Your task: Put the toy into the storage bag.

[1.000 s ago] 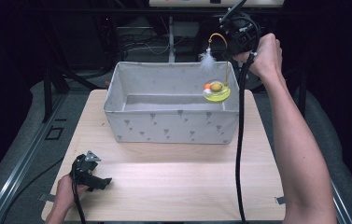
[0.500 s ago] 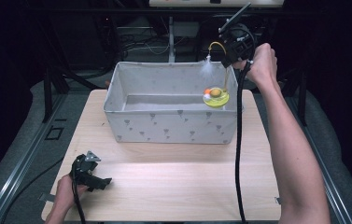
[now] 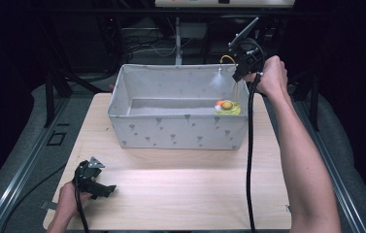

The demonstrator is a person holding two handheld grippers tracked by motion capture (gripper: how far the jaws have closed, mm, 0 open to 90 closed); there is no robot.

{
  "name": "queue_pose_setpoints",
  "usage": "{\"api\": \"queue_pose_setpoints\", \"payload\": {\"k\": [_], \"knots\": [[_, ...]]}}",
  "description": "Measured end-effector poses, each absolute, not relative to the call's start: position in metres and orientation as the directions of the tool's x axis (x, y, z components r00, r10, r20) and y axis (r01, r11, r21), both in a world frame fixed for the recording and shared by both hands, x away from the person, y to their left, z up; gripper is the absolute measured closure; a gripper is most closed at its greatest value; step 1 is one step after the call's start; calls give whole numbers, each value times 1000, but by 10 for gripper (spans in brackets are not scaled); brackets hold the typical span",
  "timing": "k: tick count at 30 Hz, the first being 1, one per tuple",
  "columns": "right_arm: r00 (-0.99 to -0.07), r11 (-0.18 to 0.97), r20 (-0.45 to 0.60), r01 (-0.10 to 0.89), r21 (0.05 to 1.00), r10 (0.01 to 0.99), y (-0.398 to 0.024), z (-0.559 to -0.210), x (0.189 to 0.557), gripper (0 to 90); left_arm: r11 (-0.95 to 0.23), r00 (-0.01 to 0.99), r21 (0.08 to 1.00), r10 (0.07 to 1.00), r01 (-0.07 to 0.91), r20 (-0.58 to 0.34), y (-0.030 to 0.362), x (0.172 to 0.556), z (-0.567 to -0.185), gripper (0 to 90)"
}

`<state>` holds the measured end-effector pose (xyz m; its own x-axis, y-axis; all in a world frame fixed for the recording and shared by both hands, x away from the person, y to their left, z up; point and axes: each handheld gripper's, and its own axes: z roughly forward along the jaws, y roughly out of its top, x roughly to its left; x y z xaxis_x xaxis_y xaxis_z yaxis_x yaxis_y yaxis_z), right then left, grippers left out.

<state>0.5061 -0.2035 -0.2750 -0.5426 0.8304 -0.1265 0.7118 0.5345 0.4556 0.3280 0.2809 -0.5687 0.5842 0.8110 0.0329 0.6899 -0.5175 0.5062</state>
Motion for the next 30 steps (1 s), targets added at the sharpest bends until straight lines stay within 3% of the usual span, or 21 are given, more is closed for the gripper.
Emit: {"api": "queue_pose_setpoints", "payload": {"k": [30], "knots": [[-561,555,-69,780,289,825,-216,-355,510,887,-516,582,506,812,691,33,281,328,-568,1]]}}
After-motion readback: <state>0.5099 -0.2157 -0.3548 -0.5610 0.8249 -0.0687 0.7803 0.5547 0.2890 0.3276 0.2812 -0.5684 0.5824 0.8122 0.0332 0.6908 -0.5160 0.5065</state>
